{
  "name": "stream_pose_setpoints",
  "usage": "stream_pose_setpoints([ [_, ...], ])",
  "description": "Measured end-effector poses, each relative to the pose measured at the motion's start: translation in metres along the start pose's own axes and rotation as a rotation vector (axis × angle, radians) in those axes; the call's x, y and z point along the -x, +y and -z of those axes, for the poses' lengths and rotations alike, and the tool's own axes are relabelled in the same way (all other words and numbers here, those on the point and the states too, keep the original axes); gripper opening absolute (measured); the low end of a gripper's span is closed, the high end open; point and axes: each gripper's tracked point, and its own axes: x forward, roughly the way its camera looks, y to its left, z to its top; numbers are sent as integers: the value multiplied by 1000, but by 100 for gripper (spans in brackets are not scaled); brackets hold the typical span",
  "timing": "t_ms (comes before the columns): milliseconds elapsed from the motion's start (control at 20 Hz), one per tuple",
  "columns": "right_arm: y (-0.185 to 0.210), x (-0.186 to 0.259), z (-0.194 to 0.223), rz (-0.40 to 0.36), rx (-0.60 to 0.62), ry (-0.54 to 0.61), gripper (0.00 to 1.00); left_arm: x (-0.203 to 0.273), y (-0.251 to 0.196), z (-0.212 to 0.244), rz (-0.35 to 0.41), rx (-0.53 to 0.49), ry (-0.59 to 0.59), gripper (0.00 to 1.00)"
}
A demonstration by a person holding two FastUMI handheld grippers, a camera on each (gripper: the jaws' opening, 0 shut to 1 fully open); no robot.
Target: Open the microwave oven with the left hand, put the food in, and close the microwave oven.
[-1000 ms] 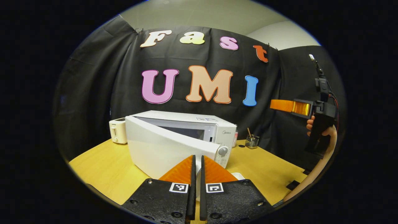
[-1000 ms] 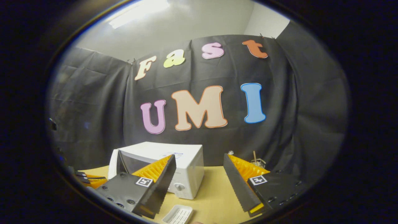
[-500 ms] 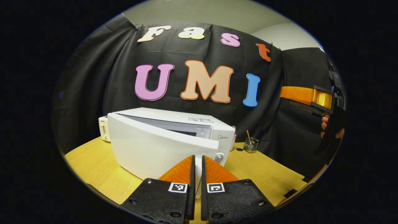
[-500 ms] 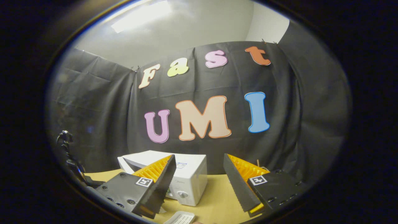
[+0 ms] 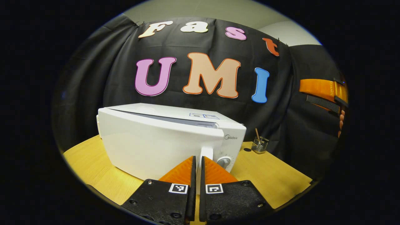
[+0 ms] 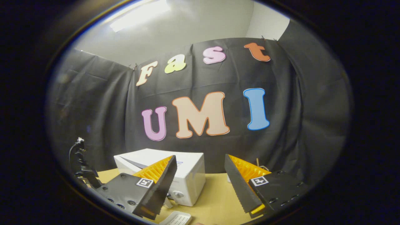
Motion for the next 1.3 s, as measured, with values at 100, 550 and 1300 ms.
stream_pose_setpoints([
  [100, -6, -1, 1, 13, -4, 0, 92, -8, 0, -3, -8, -7, -4, 7],
  [550, -30, -7, 6, 74, -23, 18, 91, -34, -13, -13, 17, -75, -24, 6],
  [1300, -60, -4, 0, 103, -98, 0, 91, -50, -8, -33, -25, -107, -52, 7],
])
